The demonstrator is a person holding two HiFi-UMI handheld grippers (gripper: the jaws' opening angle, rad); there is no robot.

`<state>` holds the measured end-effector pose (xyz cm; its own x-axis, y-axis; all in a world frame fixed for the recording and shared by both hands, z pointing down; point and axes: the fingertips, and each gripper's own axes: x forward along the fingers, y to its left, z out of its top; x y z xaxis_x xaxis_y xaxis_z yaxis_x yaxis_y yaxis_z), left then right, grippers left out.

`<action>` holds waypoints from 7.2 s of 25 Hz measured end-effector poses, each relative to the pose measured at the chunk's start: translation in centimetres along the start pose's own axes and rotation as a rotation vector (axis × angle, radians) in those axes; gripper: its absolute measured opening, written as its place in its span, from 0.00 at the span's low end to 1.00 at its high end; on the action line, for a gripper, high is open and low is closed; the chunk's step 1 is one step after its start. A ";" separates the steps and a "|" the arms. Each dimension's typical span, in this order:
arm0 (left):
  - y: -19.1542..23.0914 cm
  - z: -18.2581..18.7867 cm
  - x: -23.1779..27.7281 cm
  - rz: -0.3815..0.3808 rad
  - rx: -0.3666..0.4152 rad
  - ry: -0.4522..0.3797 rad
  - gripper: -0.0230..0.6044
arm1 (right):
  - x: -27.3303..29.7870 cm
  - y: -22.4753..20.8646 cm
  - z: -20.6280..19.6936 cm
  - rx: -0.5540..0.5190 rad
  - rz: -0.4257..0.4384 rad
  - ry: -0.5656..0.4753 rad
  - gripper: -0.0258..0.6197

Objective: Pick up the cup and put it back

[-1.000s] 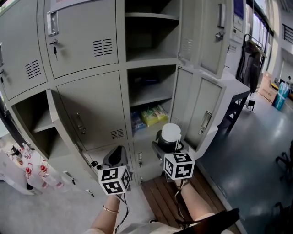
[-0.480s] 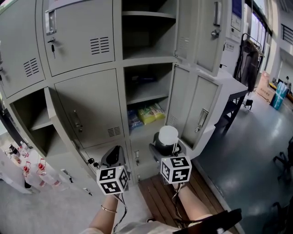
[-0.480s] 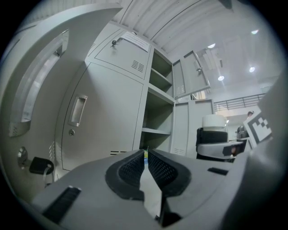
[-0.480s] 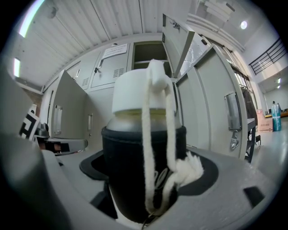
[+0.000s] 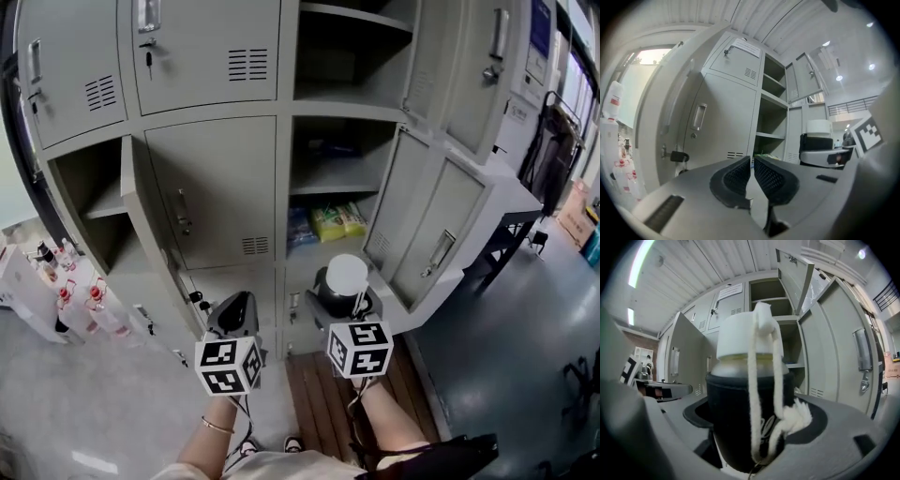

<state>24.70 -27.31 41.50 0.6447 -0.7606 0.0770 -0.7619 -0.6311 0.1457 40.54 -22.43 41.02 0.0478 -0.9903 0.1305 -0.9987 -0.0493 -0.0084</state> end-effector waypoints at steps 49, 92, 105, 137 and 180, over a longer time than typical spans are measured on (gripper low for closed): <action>30.1 4.0 -28.4 0.298 -0.022 -0.094 0.08 | -3.7 36.4 0.3 0.018 0.189 0.000 0.69; 41.5 4.5 -30.2 0.489 -0.006 -0.083 0.08 | 12.3 48.2 6.0 -0.001 0.419 -0.017 0.69; 44.6 3.3 -30.1 0.538 -0.013 -0.050 0.08 | 20.9 50.2 11.7 -0.042 0.420 -0.035 0.69; 50.5 3.5 -28.2 0.658 -0.051 -0.084 0.08 | 38.2 48.4 17.9 -0.037 0.323 -0.006 0.69; 49.7 3.0 -30.1 0.681 -0.062 -0.077 0.08 | 40.3 46.7 18.0 -0.072 0.250 0.012 0.70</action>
<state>-32.82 -36.21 43.52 0.0153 -0.9947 0.1013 -0.9893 -0.0003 0.1460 -3.93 -67.01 28.02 -0.2006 -0.9689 0.1452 -0.9780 0.2067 0.0283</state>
